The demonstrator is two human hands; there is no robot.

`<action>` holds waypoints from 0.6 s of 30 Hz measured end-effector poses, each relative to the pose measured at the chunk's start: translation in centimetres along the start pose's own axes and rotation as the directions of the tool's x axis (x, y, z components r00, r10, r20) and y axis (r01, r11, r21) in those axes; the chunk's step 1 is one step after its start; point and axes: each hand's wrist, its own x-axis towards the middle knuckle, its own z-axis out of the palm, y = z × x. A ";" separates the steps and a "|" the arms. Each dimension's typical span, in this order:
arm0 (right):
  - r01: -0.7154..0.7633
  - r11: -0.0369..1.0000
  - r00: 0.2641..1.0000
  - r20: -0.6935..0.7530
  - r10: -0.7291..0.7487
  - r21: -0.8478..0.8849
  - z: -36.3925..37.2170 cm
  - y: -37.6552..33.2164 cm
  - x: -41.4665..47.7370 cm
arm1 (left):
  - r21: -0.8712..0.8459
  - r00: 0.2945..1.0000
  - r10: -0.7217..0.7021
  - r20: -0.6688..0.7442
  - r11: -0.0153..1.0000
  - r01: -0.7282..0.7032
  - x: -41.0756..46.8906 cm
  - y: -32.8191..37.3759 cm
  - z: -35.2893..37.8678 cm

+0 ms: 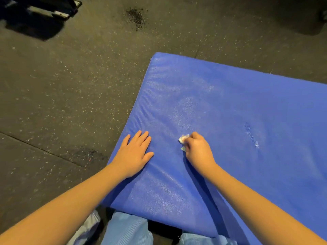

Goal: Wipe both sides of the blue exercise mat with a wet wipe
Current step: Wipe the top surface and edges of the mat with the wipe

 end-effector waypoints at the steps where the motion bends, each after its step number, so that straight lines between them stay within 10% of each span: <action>1: 0.058 0.998 0.995 0.080 -0.060 0.038 0.4 -1.1 -1.0 | -0.002 1.000 -0.008 -0.005 1.000 0.008 -0.4 0.1 0.3; 4: 0.299 0.950 0.893 0.323 -0.312 0.092 0.2 -3.0 -3.4 | -0.009 0.999 -0.033 -0.034 0.999 0.032 -1.1 0.3 1.1; 10: -0.062 0.986 0.998 0.015 0.065 -0.156 -0.7 0.2 -1.0 | -0.003 0.998 -0.049 -0.050 0.999 0.049 -1.2 0.8 1.3; 15: 0.281 0.957 0.895 0.339 -0.291 0.079 -0.7 -3.1 -5.1 | -0.036 0.998 -0.049 -0.034 0.998 0.048 -1.4 0.5 1.3; 18: 0.245 0.966 0.939 0.268 -0.214 -0.085 -1.5 -1.2 -3.9 | -0.036 0.998 -0.058 -0.038 0.998 0.057 -1.6 0.7 1.3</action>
